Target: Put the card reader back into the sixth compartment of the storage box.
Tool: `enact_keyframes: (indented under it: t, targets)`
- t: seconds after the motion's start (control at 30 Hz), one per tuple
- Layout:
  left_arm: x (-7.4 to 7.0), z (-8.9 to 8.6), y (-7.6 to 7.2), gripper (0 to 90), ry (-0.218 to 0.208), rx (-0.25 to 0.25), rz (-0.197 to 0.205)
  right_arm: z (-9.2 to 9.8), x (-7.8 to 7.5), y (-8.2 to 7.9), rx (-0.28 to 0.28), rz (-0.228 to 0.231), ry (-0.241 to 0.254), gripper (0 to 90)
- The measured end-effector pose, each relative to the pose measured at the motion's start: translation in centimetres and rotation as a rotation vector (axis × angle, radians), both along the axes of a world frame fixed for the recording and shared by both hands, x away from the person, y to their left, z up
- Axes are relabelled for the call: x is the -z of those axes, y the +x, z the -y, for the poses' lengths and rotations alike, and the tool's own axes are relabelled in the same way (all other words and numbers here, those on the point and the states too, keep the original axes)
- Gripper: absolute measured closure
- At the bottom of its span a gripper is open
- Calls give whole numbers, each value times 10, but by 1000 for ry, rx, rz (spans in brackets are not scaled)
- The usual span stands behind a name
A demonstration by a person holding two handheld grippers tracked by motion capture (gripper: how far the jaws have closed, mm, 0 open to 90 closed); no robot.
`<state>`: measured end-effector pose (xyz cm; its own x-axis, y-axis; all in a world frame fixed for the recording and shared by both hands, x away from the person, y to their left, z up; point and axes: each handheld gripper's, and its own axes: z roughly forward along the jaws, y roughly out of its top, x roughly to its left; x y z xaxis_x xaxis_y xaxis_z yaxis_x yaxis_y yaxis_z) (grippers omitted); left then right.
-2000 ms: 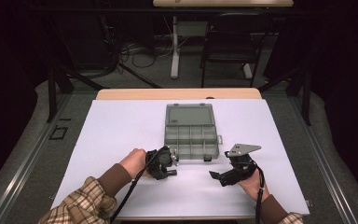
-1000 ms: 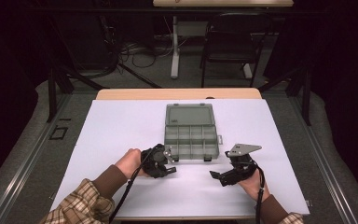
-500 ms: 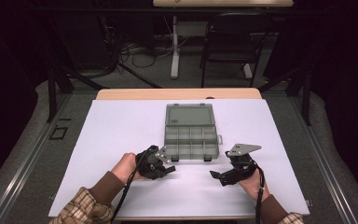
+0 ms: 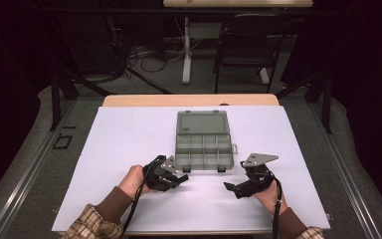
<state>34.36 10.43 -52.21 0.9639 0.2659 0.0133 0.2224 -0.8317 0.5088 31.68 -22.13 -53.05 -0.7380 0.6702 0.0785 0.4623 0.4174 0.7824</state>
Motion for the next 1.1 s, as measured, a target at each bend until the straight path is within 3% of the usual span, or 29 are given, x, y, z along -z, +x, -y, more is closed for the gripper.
enact_keyframes:
  t: [1.1]
  targets:
    - [-12, -4, -4, 735, -91, -27, 43, 0, 1, 1, 2, 9, -4, 0]
